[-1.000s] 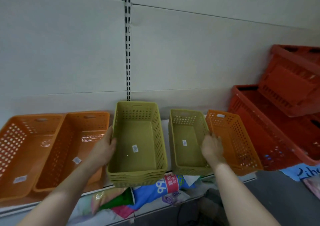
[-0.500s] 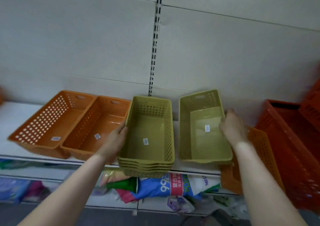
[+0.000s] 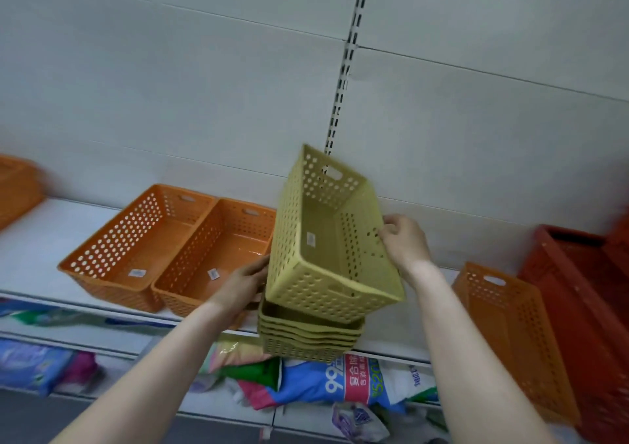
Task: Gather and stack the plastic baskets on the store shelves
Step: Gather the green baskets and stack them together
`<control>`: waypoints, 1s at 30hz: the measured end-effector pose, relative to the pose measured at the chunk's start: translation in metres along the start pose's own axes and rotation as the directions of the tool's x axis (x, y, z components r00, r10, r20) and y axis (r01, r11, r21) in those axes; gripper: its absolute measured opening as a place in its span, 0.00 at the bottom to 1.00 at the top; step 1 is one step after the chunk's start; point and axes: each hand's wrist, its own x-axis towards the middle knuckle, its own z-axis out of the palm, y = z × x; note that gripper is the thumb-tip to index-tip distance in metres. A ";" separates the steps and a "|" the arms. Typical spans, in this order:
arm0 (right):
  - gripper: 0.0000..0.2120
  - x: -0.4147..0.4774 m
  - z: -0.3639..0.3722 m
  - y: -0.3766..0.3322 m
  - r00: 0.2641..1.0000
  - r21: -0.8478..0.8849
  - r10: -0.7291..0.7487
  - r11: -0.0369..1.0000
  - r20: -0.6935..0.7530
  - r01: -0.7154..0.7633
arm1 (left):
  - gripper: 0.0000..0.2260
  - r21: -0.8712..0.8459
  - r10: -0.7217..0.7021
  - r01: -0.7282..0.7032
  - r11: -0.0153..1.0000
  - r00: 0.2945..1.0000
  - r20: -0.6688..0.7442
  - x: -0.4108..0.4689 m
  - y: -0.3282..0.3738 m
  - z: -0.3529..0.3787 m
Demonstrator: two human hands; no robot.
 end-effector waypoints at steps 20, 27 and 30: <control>0.20 0.007 0.064 0.029 0.989 -0.480 0.066 0.877 0.132 0.005 | 0.24 0.193 0.117 -0.117 0.974 0.993 0.014 -0.001 0.001 0.015; 0.21 -0.004 0.061 0.000 0.973 -0.595 -0.214 0.773 0.086 0.222 | 0.18 0.676 0.300 -0.202 0.708 0.954 -0.029 -0.021 0.003 -0.029; 0.22 -0.027 0.085 -0.034 0.915 -0.471 -0.391 0.792 0.096 0.388 | 0.16 0.734 0.443 -0.235 0.637 0.891 -0.099 -0.038 -0.005 -0.070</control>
